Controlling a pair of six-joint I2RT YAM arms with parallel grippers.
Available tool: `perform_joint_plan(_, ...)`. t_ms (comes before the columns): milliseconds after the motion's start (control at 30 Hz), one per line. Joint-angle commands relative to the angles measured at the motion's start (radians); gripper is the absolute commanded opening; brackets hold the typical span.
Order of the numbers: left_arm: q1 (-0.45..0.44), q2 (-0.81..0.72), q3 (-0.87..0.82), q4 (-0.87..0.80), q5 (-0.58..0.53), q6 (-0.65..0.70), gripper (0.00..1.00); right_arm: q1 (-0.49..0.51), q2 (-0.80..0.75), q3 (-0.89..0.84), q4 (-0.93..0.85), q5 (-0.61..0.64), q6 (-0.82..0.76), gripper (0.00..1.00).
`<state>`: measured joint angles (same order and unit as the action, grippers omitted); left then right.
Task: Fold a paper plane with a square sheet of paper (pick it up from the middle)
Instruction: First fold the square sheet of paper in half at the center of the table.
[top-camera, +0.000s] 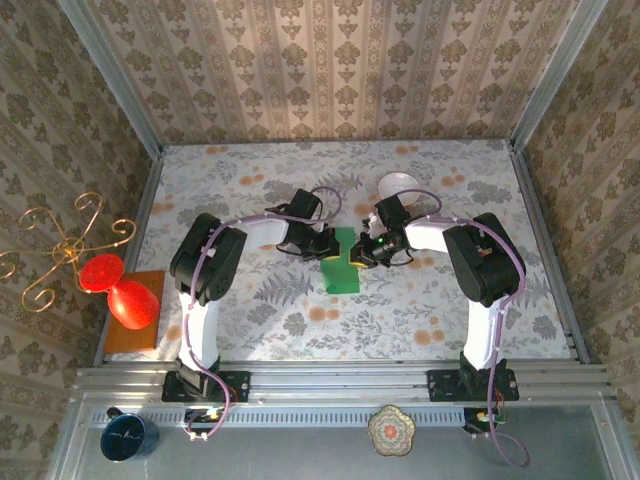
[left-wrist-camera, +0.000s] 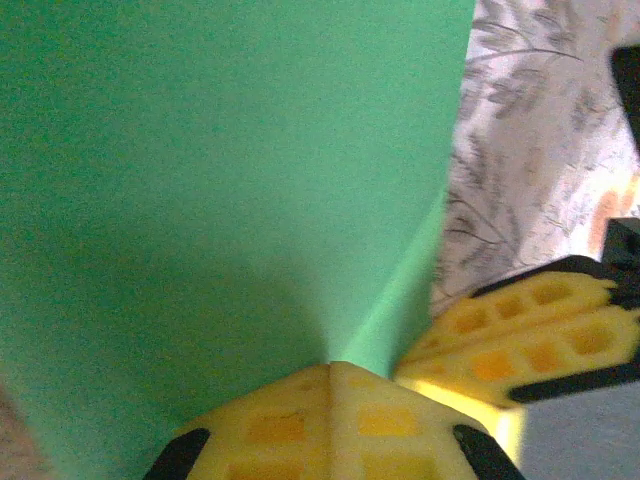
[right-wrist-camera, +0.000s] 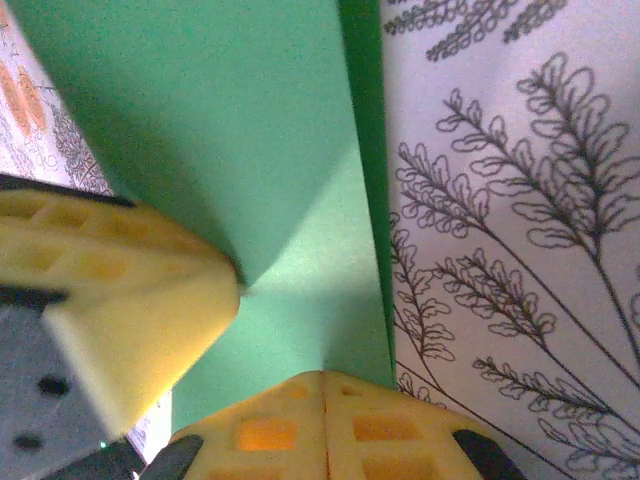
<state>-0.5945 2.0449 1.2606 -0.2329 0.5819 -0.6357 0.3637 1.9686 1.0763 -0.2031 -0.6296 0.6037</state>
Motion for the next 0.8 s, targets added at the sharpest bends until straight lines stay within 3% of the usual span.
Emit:
perform_joint_plan(0,0.061,-0.006,-0.062,0.039,0.008,-0.012,0.05,-0.006,0.12,-0.065,-0.165,0.267,-0.015,0.09)
perform_joint_plan(333,0.228,-0.1,-0.172,0.054,-0.013,0.024,0.05,-0.014,0.115,-0.069,-0.156,0.278,-0.007,0.09)
perform_joint_plan(533,0.122,-0.155,-0.095,0.048,-0.027,0.005,0.05,-0.014,0.114,-0.068,-0.151,0.27,-0.007,0.09)
perform_joint_plan(767,0.001,-0.039,0.004,0.108,0.005,-0.05,0.05,-0.014,0.122,-0.068,-0.148,0.268,-0.005,0.09)
